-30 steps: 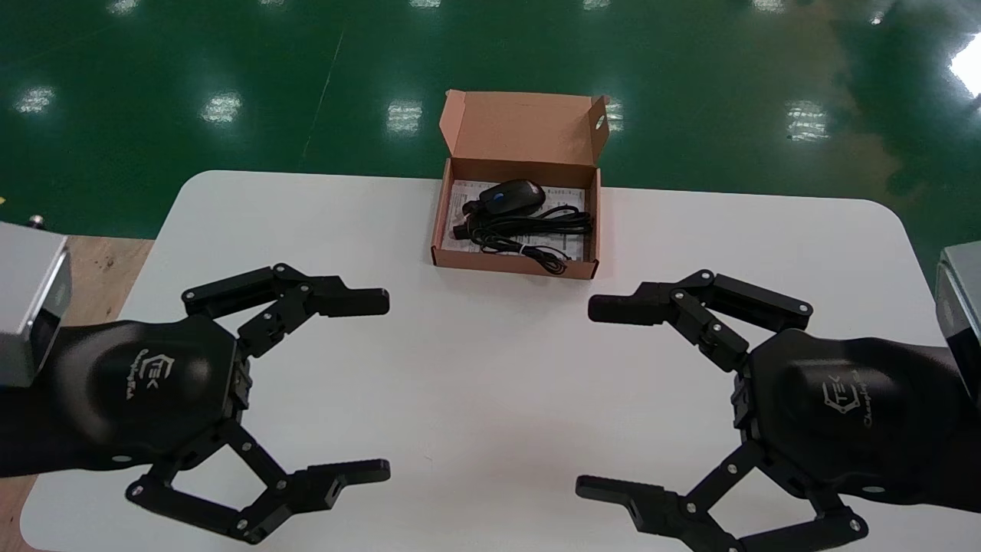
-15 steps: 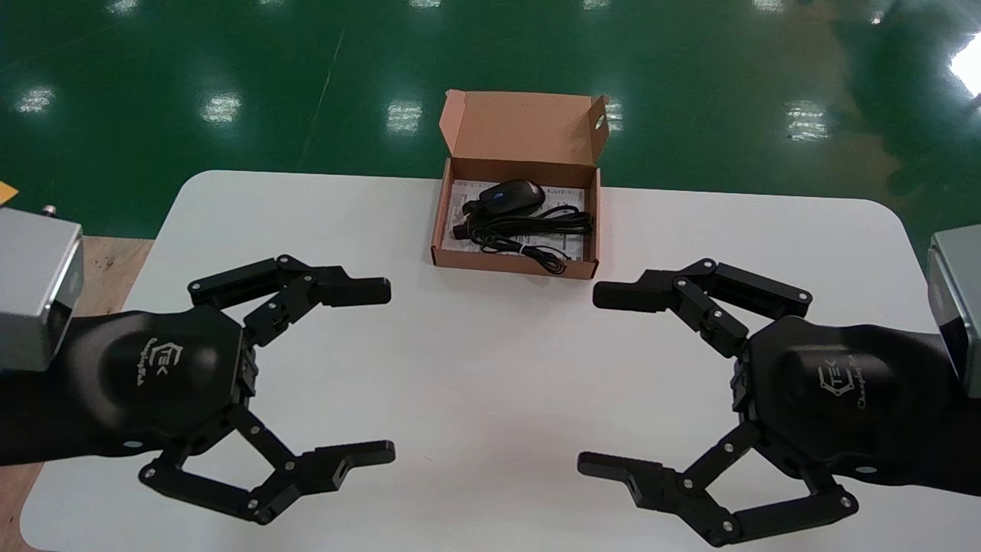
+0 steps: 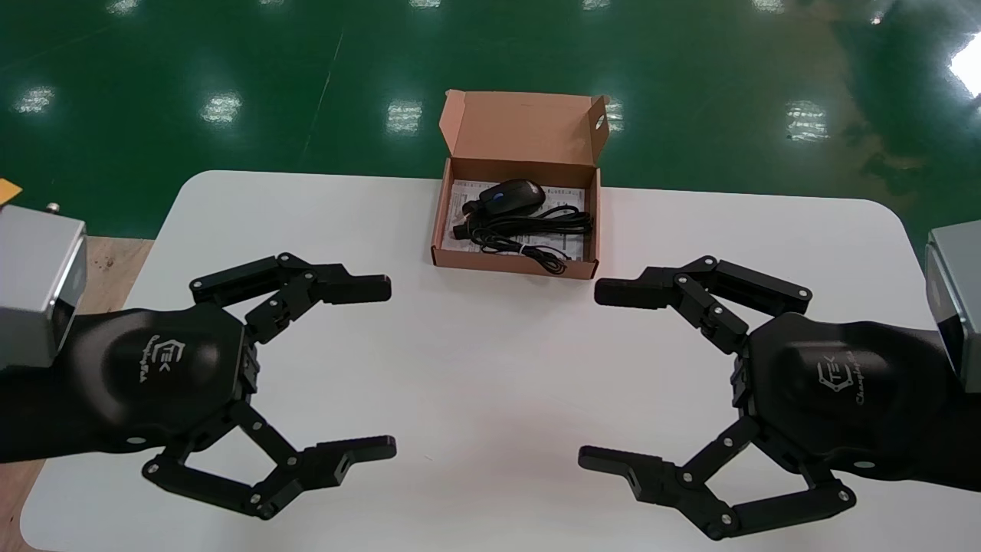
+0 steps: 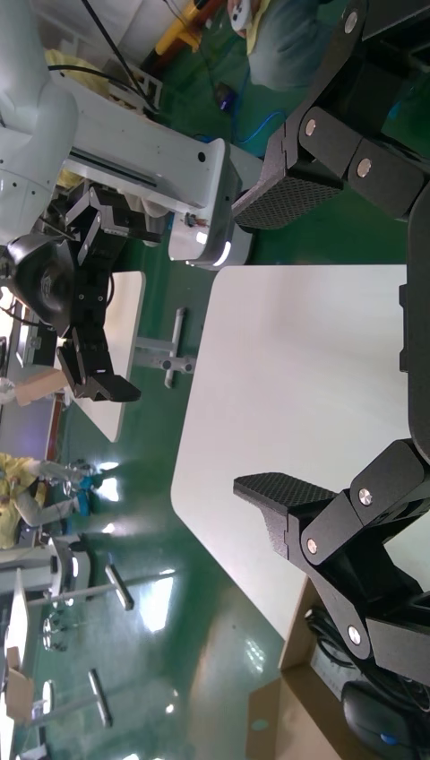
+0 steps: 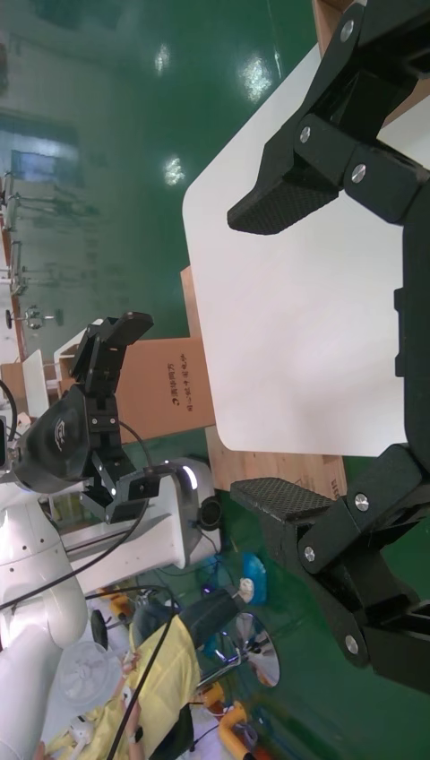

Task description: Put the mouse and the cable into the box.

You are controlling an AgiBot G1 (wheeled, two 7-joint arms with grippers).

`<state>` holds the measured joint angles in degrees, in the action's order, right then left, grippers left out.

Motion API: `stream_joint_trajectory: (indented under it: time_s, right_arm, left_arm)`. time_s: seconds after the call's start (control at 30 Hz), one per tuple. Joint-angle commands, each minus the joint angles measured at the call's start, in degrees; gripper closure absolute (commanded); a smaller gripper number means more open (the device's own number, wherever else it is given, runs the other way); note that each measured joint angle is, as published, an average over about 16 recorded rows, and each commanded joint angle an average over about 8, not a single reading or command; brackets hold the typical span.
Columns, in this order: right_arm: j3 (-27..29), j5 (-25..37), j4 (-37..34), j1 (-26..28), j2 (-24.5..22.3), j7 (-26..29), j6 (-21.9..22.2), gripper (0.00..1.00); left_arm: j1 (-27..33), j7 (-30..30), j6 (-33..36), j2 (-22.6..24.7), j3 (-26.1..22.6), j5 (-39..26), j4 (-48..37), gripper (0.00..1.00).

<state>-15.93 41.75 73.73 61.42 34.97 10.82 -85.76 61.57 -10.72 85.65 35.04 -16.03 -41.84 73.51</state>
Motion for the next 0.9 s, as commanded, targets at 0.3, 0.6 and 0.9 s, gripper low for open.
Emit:
stream_joint_trajectory:
  time_s: [0.3, 0.6, 0.9]
  right_arm:
    - [0.0, 0.0, -0.1, 0.1, 0.0, 0.0, 0.0, 0.00]
    - [-0.1, 0.1, -0.1, 0.1, 0.0, -0.1, 0.1, 0.00]
    - [-0.1, 0.1, -0.2, 0.1, 0.0, -0.1, 0.1, 0.00]
  left_arm:
    - [0.0, 0.0, -0.1, 0.0, 0.0, 0.0, -0.1, 0.00]
    - [0.1, 0.0, -0.1, 0.1, -0.1, -0.1, -0.1, 0.00]
    - [0.1, 0.0, -0.1, 0.1, -0.1, -0.1, -0.1, 0.00]
